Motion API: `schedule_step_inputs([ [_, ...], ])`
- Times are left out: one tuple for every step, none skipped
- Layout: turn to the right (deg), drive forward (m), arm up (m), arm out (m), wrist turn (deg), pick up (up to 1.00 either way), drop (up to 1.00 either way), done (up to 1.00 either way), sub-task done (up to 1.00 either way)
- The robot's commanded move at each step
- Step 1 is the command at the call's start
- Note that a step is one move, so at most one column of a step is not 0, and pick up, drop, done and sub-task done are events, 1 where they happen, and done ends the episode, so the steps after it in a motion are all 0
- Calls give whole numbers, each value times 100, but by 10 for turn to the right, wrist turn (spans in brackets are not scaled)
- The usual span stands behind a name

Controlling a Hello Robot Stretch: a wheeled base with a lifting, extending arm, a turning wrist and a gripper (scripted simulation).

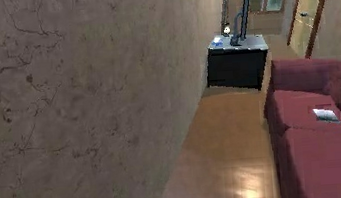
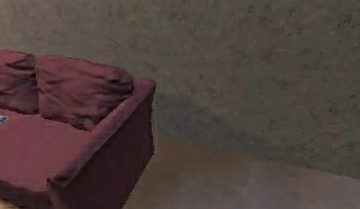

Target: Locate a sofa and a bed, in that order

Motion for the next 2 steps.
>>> schedule_step_inputs([
  [-450, 0, 0, 0, 0, 0, 0, 0, 0],
  [-450, 0, 0, 0, 0, 0, 0, 0, 0],
])
